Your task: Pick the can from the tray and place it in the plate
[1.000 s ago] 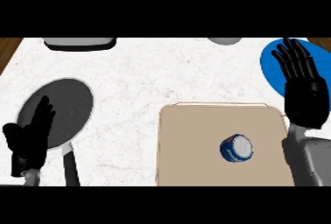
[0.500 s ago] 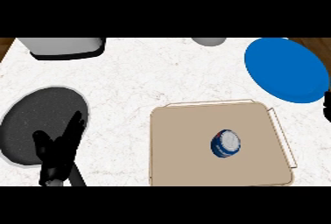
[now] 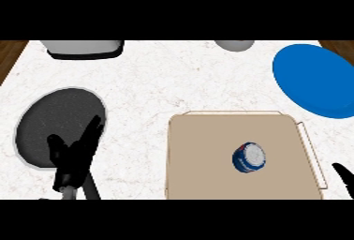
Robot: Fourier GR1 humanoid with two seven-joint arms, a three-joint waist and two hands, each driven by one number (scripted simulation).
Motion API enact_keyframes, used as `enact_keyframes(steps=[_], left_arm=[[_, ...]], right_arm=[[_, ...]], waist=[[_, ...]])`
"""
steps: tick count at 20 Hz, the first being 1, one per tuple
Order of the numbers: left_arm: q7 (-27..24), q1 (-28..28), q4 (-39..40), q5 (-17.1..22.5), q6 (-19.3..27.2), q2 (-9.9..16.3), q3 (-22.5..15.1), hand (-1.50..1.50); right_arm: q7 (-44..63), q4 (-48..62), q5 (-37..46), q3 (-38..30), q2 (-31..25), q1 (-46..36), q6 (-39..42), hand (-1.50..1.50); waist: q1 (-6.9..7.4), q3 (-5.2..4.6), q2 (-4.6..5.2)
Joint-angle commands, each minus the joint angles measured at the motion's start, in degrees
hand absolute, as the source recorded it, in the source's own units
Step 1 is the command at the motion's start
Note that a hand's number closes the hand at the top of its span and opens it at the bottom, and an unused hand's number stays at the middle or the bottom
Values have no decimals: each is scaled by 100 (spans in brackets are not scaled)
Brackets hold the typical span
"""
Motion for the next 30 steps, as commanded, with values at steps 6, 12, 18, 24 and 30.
enact_keyframes(steps=[6, 12, 18, 24, 30], left_arm=[[-97, -25, 253, 29, -345, -45, -102, 0], [150, -38, -54, -50, -297, -17, -128, 0], [207, -89, -4, -404, 8, -407, -396, 0], [-196, -98, 447, -339, -225, -478, -181, 0], [115, -11, 59, -431, -124, -500, -204, 0]], right_arm=[[2312, -1419, 874, 618, -1053, 1170, 1984, -150], [4429, -1666, 1589, 1451, -1276, 138, 2671, -150], [5450, -909, 2300, 2639, -951, -1274, 2882, -150], [6057, -85, 2446, 2825, -346, -2205, 3578, -150], [5874, 553, 2972, 3320, 579, -2261, 3432, -150]], waist=[[157, -31, 64], [314, -16, 55], [292, -5, 43], [262, -6, 54], [239, 2, 37]])
